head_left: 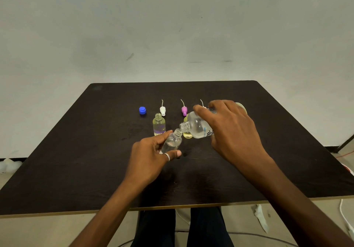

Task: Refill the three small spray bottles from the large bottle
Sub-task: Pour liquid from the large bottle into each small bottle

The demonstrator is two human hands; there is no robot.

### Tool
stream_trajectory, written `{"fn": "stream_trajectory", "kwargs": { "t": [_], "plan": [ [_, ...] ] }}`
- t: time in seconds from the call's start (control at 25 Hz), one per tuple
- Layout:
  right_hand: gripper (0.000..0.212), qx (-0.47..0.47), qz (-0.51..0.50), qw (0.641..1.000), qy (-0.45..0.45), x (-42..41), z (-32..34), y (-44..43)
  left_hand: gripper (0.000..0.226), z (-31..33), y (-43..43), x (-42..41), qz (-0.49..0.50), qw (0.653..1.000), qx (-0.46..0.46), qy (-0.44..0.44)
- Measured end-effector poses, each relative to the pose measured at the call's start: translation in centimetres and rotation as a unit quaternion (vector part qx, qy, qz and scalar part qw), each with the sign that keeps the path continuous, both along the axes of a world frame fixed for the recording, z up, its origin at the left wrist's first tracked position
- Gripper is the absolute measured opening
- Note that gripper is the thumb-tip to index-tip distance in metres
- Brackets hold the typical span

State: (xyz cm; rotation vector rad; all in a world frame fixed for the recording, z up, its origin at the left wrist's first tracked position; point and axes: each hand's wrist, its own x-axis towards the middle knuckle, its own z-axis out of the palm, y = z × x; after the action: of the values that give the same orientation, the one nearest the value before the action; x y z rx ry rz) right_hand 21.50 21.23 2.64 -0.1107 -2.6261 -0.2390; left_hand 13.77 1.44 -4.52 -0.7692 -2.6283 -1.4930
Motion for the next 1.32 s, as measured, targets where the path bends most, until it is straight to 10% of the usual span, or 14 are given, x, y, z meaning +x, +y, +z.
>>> {"fn": "stream_trajectory", "kwargs": {
  "t": [1.32],
  "plan": [
    [0.081,0.007,0.0,1.0,-0.002,-0.06,0.08,-0.04,0.069,0.18,0.03,0.05,-0.007,1.0,0.001,-0.008]
  ]
}}
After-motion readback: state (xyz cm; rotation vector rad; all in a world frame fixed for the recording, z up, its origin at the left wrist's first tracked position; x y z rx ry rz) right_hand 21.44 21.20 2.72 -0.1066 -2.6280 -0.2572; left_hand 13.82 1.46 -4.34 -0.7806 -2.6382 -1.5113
